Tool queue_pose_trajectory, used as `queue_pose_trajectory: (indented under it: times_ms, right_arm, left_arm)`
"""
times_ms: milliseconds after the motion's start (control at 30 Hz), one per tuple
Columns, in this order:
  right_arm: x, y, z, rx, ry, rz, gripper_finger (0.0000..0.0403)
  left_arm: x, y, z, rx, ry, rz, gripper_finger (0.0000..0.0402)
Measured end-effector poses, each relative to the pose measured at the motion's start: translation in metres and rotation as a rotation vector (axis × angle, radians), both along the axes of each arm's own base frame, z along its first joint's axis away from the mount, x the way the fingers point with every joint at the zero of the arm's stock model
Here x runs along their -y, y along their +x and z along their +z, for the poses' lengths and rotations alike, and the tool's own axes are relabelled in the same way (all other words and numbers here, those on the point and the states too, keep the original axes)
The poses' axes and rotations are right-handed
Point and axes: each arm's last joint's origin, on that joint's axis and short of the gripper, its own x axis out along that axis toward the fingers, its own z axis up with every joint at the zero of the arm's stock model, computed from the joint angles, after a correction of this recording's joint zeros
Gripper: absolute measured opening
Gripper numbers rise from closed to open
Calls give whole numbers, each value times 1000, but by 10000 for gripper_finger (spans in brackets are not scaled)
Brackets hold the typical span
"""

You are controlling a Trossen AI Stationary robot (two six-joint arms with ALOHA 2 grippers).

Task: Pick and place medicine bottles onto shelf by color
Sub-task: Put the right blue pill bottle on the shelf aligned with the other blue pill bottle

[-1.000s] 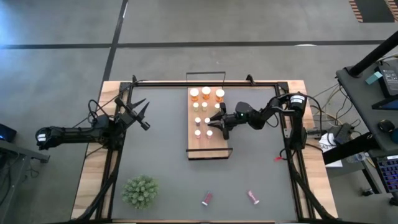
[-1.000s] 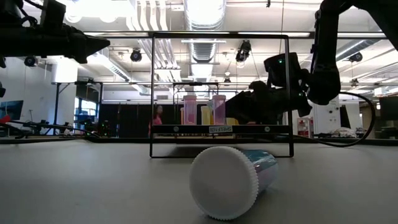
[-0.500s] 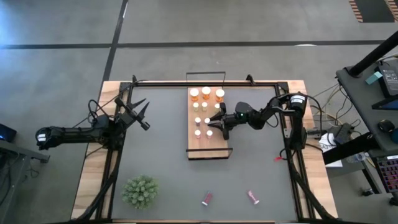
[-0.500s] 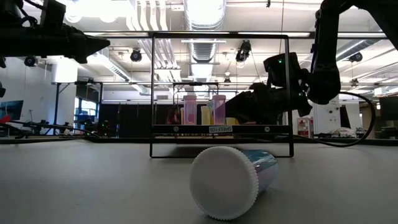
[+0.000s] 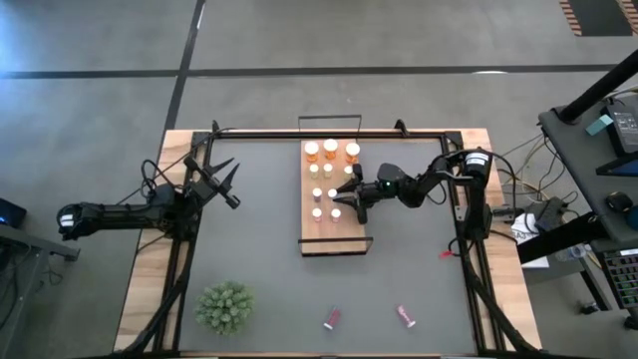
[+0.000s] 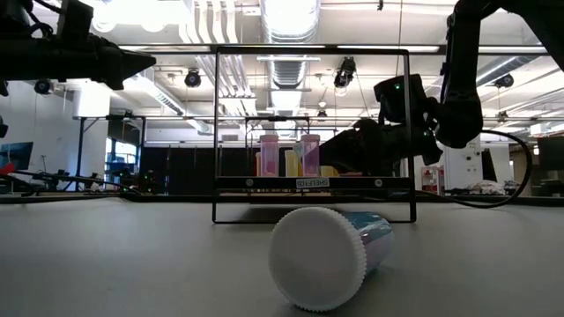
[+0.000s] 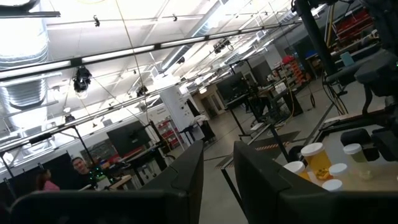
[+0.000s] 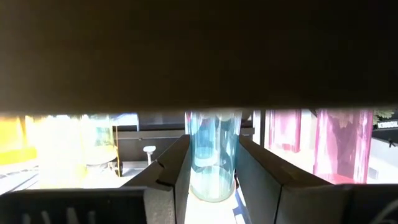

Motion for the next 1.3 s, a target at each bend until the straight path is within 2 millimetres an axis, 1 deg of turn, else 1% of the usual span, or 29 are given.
queue_pose_trajectory:
  times_ms: [500,1100,1300]
  right_arm:
    - [-2,-6,-3,-1,0,-1,107]
    - [-3,-7,-3,-5,1,-2,107]
    - [-3,-8,-6,-25,9,-5,121]
  left_arm:
    - [0,0,0,0,0,0,72]
    - [0,0,0,0,0,0,72]
    - [0,0,0,0,0,0,72]
